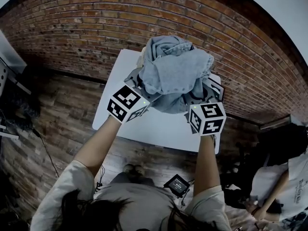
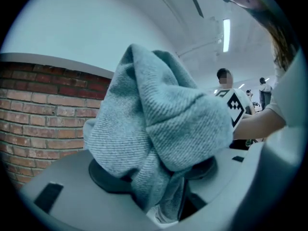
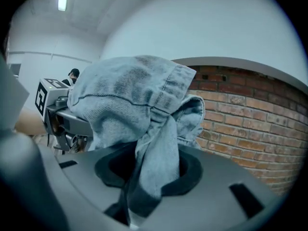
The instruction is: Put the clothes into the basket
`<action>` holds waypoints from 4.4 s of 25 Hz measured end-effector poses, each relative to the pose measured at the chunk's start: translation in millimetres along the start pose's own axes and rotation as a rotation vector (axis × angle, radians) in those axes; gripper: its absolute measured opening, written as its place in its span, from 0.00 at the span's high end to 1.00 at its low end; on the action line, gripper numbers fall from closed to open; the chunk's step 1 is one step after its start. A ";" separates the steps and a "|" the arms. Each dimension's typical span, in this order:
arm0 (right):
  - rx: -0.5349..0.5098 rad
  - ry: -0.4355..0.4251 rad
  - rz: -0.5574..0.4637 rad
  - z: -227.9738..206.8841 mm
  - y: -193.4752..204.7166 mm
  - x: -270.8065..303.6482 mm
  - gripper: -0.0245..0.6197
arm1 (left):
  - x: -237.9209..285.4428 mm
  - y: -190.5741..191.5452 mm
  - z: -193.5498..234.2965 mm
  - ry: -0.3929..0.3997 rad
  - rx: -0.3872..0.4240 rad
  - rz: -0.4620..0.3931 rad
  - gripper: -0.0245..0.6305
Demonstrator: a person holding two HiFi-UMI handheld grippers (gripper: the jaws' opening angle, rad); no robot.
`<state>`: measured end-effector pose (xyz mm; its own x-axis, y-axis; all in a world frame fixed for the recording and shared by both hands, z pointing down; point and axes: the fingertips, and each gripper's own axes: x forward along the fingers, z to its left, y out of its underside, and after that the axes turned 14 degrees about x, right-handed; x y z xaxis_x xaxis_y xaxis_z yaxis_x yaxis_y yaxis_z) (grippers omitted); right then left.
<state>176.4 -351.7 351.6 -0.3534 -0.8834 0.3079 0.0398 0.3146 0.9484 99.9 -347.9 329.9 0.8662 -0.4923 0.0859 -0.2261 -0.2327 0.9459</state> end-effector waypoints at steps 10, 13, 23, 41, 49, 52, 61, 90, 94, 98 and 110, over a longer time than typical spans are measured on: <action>-0.056 0.017 -0.063 -20.7 -55.8 31.7 0.74 | 25.8 -26.6 50.0 -0.064 0.051 -0.053 0.55; -0.087 0.027 -0.091 -26.1 -77.9 40.7 0.74 | 32.9 -38.1 67.0 -0.088 0.067 -0.077 0.55; -0.231 0.023 -0.267 -16.8 -173.2 45.0 0.74 | 25.6 -105.5 115.9 -0.225 0.174 -0.217 0.55; -0.138 0.059 -0.189 -73.1 -143.1 102.1 0.74 | 89.8 -55.1 139.1 -0.166 0.118 -0.111 0.55; -0.043 0.067 -0.020 -91.2 -41.1 131.7 0.74 | 110.1 39.7 106.0 -0.093 0.002 0.041 0.54; -0.014 0.062 0.076 -92.9 -2.5 140.2 0.74 | 113.1 74.1 92.0 -0.054 -0.052 0.135 0.54; 0.176 0.019 0.436 -96.0 90.5 153.4 0.74 | 120.2 150.7 59.5 0.111 -0.335 0.454 0.54; 0.304 0.089 0.471 -117.7 102.8 144.2 0.50 | 111.6 176.7 98.2 -0.020 -0.485 0.507 0.32; 0.330 0.093 0.425 -112.4 90.3 139.6 0.50 | 111.6 163.6 92.0 -0.016 -0.469 0.494 0.32; 0.367 0.110 0.387 -104.3 89.0 131.9 0.64 | 110.2 164.5 69.8 0.004 -0.495 0.479 0.32; 0.327 0.145 0.331 -69.4 85.9 116.9 0.95 | 96.2 147.0 50.3 -0.044 -0.401 0.454 0.89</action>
<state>203.3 -452.0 474.4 -0.2367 -0.7493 0.6185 -0.1760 0.6591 0.7312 127.6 -471.6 461.5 0.7010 -0.5049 0.5037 -0.3758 0.3387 0.8626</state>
